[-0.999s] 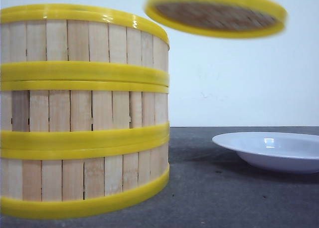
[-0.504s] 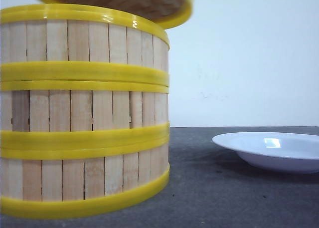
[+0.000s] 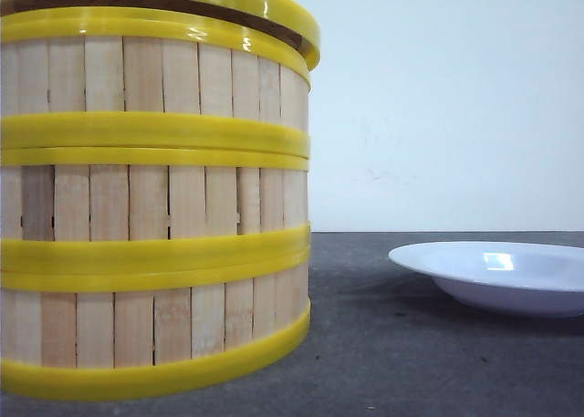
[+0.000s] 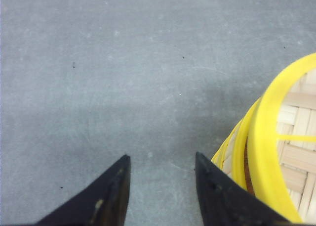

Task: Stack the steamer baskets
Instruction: 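Open the right gripper and raise it off the lid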

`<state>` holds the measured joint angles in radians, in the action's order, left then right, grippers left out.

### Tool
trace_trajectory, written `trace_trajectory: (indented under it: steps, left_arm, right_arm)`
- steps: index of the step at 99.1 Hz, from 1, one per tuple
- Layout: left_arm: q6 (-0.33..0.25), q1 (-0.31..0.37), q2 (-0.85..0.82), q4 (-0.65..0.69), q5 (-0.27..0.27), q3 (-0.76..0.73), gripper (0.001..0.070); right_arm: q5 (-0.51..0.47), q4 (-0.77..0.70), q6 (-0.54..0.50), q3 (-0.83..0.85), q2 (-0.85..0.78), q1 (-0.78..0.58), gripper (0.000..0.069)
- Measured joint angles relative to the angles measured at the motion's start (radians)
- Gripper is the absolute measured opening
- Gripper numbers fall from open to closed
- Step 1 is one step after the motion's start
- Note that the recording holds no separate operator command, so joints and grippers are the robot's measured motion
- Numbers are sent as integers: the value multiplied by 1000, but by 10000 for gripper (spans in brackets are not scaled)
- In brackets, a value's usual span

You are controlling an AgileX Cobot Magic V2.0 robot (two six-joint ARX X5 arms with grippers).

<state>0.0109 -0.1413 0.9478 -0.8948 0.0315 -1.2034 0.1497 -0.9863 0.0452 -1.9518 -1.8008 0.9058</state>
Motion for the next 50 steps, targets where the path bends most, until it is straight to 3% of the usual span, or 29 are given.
trace_trajectory:
  steps: [50]
  left_arm:
    - [0,0,0,0,0,0,239]
  right_arm:
    - [-19,2,5,-8,-43,13,55]
